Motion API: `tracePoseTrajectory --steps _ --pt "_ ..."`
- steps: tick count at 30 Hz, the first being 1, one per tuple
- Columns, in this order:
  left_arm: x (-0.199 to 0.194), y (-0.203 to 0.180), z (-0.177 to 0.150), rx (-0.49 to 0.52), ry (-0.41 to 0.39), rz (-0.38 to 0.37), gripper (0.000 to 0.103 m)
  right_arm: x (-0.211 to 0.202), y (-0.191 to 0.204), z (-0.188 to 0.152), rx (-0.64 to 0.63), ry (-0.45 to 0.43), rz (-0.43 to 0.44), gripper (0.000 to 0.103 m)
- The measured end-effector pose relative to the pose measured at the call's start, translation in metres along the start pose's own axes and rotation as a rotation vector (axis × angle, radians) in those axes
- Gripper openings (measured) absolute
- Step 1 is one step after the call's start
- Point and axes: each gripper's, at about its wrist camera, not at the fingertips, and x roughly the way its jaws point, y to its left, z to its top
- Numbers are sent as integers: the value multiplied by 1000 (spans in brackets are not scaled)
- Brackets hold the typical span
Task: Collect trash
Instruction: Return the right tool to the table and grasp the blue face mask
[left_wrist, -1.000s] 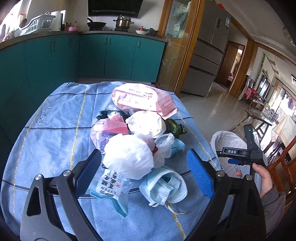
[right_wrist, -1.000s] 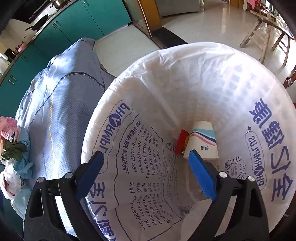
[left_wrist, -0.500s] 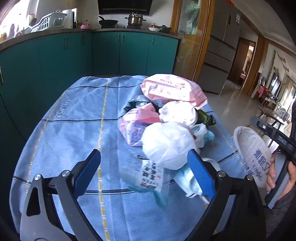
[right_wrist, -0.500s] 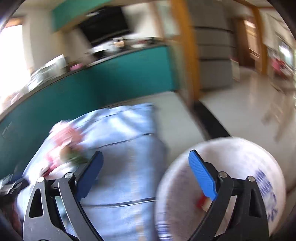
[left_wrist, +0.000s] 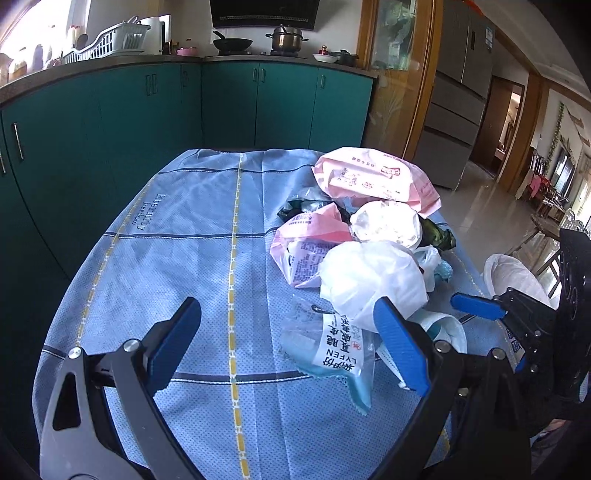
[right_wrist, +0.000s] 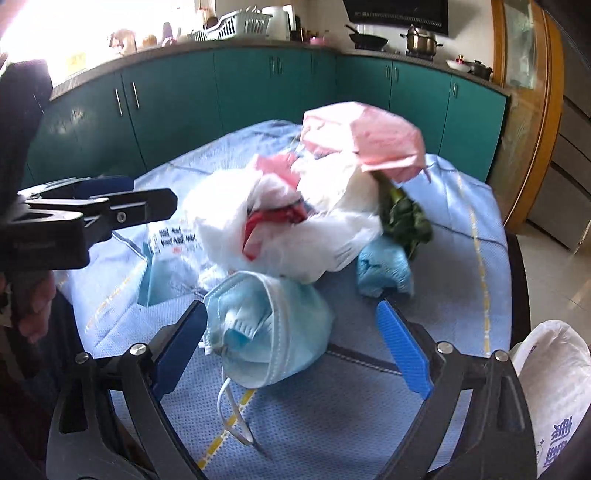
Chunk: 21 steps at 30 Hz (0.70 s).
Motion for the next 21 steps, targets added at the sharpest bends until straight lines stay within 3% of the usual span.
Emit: tracePoseTrajectory --steps 1,3,6,16,21 --pt "0 -1 -1 2 1 0 94 1 1 0 -4 5 0 76" --pt "0 -1 -1 3 2 2 94 4 3 0 -11 17 6 53" --pt "0 -2 -2 6 2 4 94 4 -1 1 -8 11 2 39" --pt "2 -9 -3 13 13 -40 94 -52 -61 -7 208 -157 -41 36" --pt "12 -35 -2 70 45 -94 94 -44 -79 -9 270 -126 -163 40"
